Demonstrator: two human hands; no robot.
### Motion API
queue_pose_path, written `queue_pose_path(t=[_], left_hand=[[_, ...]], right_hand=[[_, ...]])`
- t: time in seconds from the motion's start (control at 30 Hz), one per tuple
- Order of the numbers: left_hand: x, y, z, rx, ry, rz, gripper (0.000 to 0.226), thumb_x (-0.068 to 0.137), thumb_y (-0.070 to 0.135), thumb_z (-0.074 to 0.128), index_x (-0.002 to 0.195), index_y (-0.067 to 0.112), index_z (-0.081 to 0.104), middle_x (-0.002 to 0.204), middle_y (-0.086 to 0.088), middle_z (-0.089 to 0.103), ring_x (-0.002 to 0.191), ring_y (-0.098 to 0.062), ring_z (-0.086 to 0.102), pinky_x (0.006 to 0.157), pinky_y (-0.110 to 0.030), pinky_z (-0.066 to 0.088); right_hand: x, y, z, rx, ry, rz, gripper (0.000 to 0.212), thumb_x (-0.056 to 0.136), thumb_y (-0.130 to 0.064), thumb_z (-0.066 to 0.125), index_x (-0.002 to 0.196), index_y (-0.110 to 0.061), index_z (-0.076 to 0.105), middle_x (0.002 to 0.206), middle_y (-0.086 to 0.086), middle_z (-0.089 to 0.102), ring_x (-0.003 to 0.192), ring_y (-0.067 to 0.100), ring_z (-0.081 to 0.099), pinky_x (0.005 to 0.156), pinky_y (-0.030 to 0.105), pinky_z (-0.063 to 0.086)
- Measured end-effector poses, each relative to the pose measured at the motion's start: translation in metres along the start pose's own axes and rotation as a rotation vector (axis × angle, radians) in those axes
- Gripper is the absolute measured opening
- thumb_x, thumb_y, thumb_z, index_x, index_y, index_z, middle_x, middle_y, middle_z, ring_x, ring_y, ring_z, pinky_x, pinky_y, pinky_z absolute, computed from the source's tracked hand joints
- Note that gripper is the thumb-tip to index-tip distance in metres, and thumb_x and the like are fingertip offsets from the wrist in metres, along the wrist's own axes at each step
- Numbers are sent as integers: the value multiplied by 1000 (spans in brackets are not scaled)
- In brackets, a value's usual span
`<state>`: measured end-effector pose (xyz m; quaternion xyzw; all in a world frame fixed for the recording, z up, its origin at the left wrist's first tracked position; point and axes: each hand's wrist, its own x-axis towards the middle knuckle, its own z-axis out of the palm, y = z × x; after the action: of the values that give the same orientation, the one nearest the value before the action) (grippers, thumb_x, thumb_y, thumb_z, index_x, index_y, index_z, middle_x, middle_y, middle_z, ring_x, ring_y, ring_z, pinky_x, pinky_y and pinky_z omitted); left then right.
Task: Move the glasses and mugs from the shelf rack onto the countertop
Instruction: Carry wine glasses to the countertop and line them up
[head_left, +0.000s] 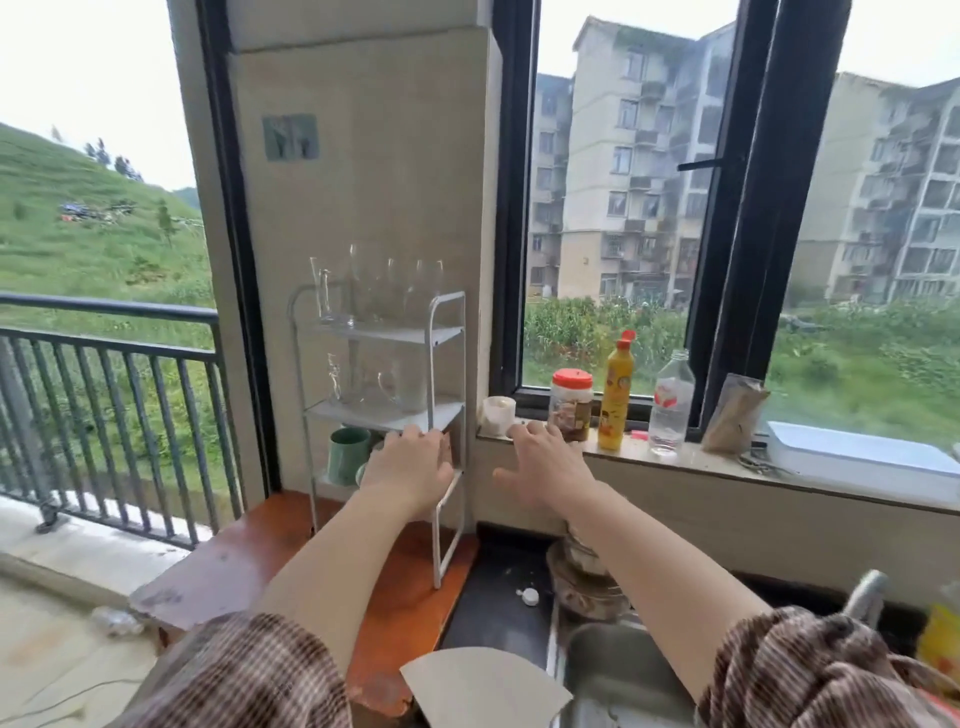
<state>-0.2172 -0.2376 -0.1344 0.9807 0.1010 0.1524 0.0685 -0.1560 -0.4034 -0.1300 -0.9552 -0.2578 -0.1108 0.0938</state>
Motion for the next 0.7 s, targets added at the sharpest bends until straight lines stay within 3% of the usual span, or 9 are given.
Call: queue_pose_path(t=[0.17, 0.3, 0.47, 0.7], left_hand=[[78, -55, -11, -24, 129, 75, 43, 92, 29, 41, 132, 15, 44, 131, -12, 47, 118, -32, 43, 94, -45, 43], [141, -97, -27, -105, 246, 156, 47, 93, 28, 41, 137, 14, 38, 134, -13, 47, 119, -31, 45, 92, -43, 45], [218, -138, -51, -188, 316, 214, 52, 92, 27, 44, 142, 14, 34, 136, -12, 45, 124, -28, 42, 96, -40, 42], [304, -157, -57, -339, 294, 249, 59, 92, 30, 46, 146, 18, 27, 145, -10, 39, 132, -27, 38, 104, -41, 37]], right_hand=[[88, -31, -1, 71, 103, 15, 58, 90, -37, 58, 139, -11, 39, 140, 11, 45, 130, 31, 40, 103, 51, 38], [154, -61, -15, 189, 240, 48, 62, 88, -42, 60, 138, -11, 40, 135, 8, 48, 123, 27, 44, 95, 42, 42], [230, -93, -39, 252, 412, 53, 56, 87, -40, 60, 132, -10, 44, 130, 7, 51, 117, 27, 47, 94, 43, 44], [313, -101, -45, 221, 407, 96, 61, 85, -40, 60, 136, -11, 40, 130, 6, 51, 118, 25, 45, 95, 45, 42]])
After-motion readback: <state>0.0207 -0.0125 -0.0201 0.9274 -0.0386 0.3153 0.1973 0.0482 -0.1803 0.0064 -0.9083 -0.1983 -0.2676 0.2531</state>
